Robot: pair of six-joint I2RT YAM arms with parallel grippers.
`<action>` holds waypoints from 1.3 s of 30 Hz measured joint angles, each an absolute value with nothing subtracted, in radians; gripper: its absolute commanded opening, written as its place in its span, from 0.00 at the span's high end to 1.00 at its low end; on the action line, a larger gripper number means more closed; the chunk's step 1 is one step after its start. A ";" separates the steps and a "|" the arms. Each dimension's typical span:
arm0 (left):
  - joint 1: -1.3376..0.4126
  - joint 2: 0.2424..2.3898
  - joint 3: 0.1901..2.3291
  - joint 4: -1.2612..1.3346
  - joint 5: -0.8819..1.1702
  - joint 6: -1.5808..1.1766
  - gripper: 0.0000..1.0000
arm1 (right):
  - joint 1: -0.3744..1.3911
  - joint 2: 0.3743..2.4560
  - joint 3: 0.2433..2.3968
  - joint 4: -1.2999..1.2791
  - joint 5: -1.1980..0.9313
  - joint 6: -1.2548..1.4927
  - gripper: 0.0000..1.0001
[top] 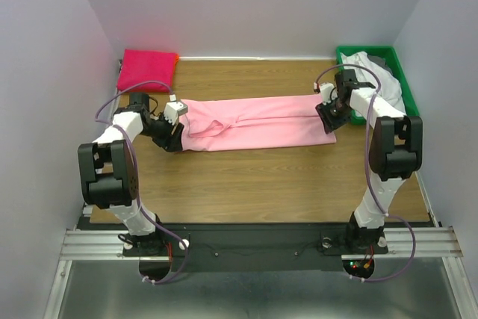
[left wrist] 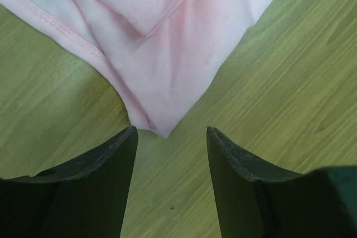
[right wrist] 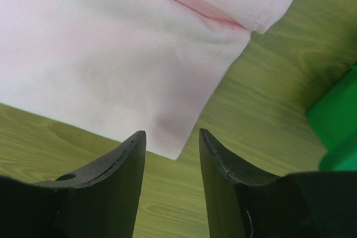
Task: Fold and stack the t-shirts
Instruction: Fold the tshirt
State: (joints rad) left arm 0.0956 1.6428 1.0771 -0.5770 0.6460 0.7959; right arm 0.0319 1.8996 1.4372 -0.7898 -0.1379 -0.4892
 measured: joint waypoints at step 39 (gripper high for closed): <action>0.093 1.383 0.950 -0.723 0.648 0.865 0.54 | 0.063 1.739 1.474 -0.892 -0.393 -0.391 0.58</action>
